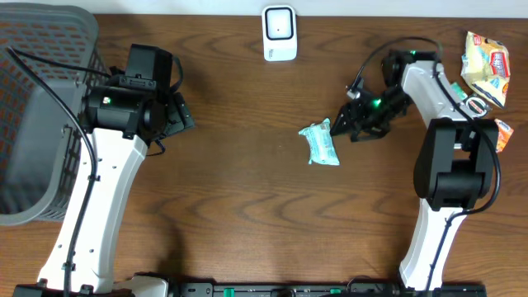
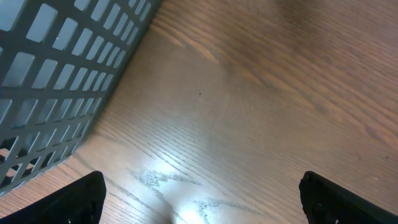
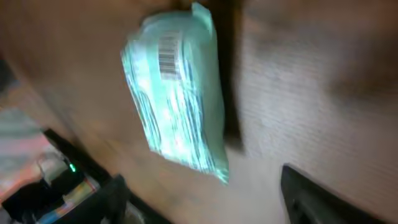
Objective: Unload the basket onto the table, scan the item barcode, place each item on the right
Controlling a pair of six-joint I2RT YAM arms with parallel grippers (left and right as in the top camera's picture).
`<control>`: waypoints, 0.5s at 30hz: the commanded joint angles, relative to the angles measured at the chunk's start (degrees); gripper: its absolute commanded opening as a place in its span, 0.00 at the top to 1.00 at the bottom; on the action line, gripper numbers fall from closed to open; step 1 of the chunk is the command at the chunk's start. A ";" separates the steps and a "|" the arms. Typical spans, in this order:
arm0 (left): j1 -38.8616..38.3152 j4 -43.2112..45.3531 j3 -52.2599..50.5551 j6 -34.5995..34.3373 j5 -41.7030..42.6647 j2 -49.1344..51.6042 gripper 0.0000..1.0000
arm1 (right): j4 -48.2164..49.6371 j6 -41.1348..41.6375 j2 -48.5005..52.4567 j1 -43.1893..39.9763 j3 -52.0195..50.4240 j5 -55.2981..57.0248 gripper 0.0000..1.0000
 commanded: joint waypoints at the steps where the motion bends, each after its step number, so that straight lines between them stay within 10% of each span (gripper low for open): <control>1: 0.22 -0.24 -0.04 -0.52 -0.74 0.24 0.02 | -2.80 0.70 -0.94 0.98 0.72 6.01 0.21; 6: 0.22 -0.24 -0.04 -0.52 -0.76 0.24 0.02 | -3.50 0.74 -0.94 3.96 -4.15 5.84 0.19; 10: 0.22 -0.24 -0.04 -0.52 -0.74 0.24 0.03 | -1.01 1.51 -0.94 7.41 -8.94 8.98 0.43; 15: 0.22 -0.24 -0.04 -0.52 -0.76 0.24 0.03 | 7.28 15.37 -0.94 6.93 -9.01 23.28 0.48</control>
